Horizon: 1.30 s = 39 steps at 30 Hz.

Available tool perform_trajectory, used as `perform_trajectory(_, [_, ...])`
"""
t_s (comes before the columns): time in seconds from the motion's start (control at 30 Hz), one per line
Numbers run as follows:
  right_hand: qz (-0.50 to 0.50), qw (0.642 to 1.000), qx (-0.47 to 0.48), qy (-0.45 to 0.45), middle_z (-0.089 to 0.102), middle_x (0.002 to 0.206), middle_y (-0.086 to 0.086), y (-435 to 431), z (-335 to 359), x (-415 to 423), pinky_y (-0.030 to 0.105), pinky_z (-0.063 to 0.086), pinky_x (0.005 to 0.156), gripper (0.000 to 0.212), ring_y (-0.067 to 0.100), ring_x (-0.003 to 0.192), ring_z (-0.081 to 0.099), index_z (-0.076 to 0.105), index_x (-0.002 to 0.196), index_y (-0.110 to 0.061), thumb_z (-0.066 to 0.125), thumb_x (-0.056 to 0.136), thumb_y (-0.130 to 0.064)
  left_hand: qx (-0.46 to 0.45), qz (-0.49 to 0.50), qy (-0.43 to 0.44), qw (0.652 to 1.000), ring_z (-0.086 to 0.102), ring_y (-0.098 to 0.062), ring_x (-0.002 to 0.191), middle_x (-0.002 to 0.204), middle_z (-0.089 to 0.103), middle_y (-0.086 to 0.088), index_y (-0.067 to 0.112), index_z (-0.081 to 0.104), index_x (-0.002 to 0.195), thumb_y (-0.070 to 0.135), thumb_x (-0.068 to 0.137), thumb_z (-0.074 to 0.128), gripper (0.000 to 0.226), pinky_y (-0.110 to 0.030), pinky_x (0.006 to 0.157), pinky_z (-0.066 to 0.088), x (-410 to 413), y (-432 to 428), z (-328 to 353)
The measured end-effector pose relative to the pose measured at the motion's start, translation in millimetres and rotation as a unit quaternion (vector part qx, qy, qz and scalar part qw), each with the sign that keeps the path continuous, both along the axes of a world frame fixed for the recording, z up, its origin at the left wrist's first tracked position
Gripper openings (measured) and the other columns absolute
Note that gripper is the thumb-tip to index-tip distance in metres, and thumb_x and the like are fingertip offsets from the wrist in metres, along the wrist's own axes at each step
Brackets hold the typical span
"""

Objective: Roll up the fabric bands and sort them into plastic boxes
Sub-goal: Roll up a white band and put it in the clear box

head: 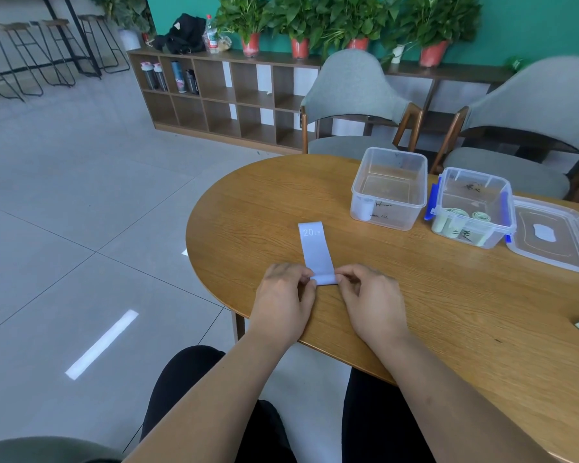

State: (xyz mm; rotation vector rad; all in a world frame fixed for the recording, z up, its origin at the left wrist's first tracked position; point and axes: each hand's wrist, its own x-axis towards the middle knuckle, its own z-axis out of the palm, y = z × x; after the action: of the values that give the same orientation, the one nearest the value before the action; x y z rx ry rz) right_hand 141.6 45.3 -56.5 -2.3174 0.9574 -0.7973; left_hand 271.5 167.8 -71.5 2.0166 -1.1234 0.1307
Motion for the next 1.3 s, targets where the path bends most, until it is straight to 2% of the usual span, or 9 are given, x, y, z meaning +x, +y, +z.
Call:
perform_trajectory(0.13, [0.012, 0.999, -0.018, 0.023, 0.065, 0.097, -0.017, 2, -1, 2, 0.034, 0.057, 0.07, 0.021, 0.008, 0.076, 0.061, 0.076, 0.113, -0.032, 0.071, 0.094, -0.024, 0.002, 0.005, 0.0, 1.0, 0.056, -0.014, 0.094, 0.095, 0.066, 0.012, 0.023, 0.074, 0.108, 0.027, 0.091, 0.071, 0.017, -0.036, 0.081, 0.054, 0, -1, 0])
perform_trajectory(0.3, [0.026, 0.996, -0.026, 0.083, 0.068, 0.109, -0.01, -3, 8, 6, 0.038, 0.057, 0.078, 0.024, 0.017, 0.094, 0.067, 0.073, 0.121, -0.032, 0.065, 0.1, -0.026, 0.037, 0.008, -0.017, 0.999, 0.058, -0.023, 0.097, 0.097, 0.068, 0.002, 0.018, 0.076, 0.111, 0.021, 0.09, 0.072, 0.022, -0.039, 0.085, 0.053, -2, -6, 6])
perform_trajectory(0.43, [0.04, 0.989, -0.041, 0.136, 0.067, 0.116, -0.007, -11, 14, 11, 0.036, 0.055, 0.082, 0.026, 0.021, 0.102, 0.067, 0.072, 0.125, -0.032, 0.061, 0.102, -0.029, 0.056, 0.009, 0.001, 0.998, 0.058, -0.024, 0.101, 0.103, 0.069, 0.002, 0.019, 0.067, 0.126, 0.016, 0.09, 0.071, 0.036, -0.036, 0.088, 0.049, -3, -9, 14])
perform_trajectory(0.57, [0.053, 0.988, -0.028, 0.143, 0.068, 0.124, -0.004, -14, 17, 14, 0.037, 0.053, 0.088, 0.028, 0.022, 0.109, 0.066, 0.071, 0.128, -0.028, 0.06, 0.103, -0.026, 0.059, 0.02, 0.006, 0.998, 0.058, -0.024, 0.098, 0.099, 0.069, 0.003, 0.022, 0.07, 0.116, 0.011, 0.094, 0.066, 0.025, -0.034, 0.081, 0.046, -1, -11, 14])
perform_trajectory(0.63, [0.048, 0.99, -0.022, 0.128, 0.07, 0.122, -0.004, -13, 17, 15, 0.037, 0.054, 0.089, 0.028, 0.022, 0.107, 0.067, 0.072, 0.128, -0.028, 0.062, 0.102, -0.025, 0.055, 0.03, 0.011, 0.998, 0.059, -0.023, 0.098, 0.099, 0.07, 0.004, 0.022, 0.072, 0.114, 0.009, 0.095, 0.066, 0.024, -0.034, 0.08, 0.045, -2, -12, 13])
perform_trajectory(0.8, [0.037, 0.996, 0.01, 0.085, 0.073, 0.094, -0.016, -10, 18, 8, 0.033, 0.056, 0.081, 0.023, 0.009, 0.086, 0.069, 0.069, 0.12, -0.031, 0.067, 0.098, -0.024, 0.035, 0.023, 0.025, 0.999, 0.062, -0.019, 0.097, 0.097, 0.07, 0.008, 0.023, 0.075, 0.112, 0.009, 0.092, 0.072, 0.025, -0.038, 0.085, 0.053, 0, -11, 13])
perform_trajectory(1.1, [0.029, 0.997, 0.044, 0.063, 0.071, 0.085, -0.02, -2, 17, -4, 0.027, 0.055, 0.079, 0.015, 0.0, 0.081, 0.066, 0.075, 0.107, -0.034, 0.071, 0.095, -0.026, 0.05, 0.004, 0.03, 0.998, 0.064, -0.013, 0.095, 0.095, 0.07, 0.012, 0.025, 0.077, 0.111, 0.011, 0.092, 0.072, 0.024, -0.036, 0.085, 0.053, -2, -1, 17])
perform_trajectory(1.3, [0.024, 0.996, 0.05, 0.076, 0.075, 0.094, -0.015, -6, 20, 2, 0.032, 0.057, 0.085, 0.016, 0.009, 0.092, 0.07, 0.077, 0.109, -0.032, 0.068, 0.096, -0.031, 0.059, 0.007, 0.059, 0.997, 0.065, -0.012, 0.093, 0.092, 0.069, 0.015, 0.028, 0.067, 0.11, 0.014, 0.094, 0.07, 0.022, -0.038, 0.084, 0.055, -1, -3, 23])
